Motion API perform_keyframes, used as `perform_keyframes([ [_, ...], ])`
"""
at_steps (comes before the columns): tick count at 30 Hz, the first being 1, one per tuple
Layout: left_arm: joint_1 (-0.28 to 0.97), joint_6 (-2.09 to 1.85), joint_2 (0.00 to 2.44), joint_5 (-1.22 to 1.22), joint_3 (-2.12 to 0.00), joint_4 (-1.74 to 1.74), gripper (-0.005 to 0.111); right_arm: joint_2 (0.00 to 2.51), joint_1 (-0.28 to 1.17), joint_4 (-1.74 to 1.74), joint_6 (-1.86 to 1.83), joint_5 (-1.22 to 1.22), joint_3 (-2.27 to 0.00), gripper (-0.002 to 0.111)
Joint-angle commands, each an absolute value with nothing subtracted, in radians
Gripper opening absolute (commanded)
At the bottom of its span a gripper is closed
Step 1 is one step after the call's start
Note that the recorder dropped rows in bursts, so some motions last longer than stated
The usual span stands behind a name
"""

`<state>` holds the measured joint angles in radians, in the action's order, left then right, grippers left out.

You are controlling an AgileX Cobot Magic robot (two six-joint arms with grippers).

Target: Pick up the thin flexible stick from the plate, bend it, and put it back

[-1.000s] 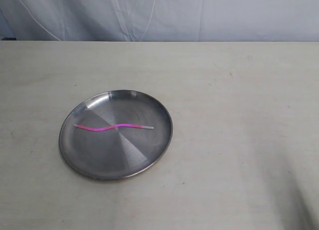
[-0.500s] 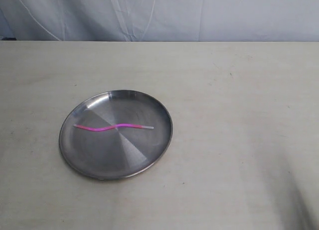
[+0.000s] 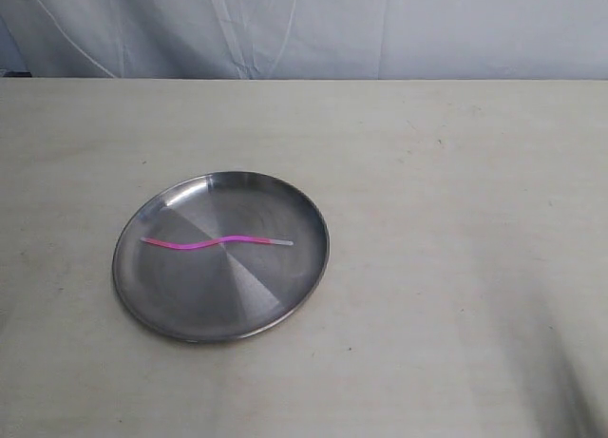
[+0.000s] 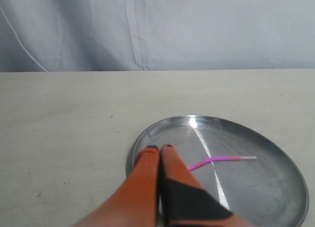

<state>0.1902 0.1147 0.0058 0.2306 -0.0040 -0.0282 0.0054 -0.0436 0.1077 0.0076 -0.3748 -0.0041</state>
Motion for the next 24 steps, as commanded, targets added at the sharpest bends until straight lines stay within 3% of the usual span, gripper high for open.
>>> perform_keyframes([
  [1, 0.19, 0.108, 0.0, 0.229, 0.0, -0.037, 0.0, 0.0, -0.049, 0.117, 0.0, -0.362, 0.0, -0.001],
  [24, 0.145, 0.108, 0.0, 0.227, 0.0, -0.037, 0.0, 0.0, -0.049, 0.137, 0.0, -0.364, 0.0, -0.001],
])
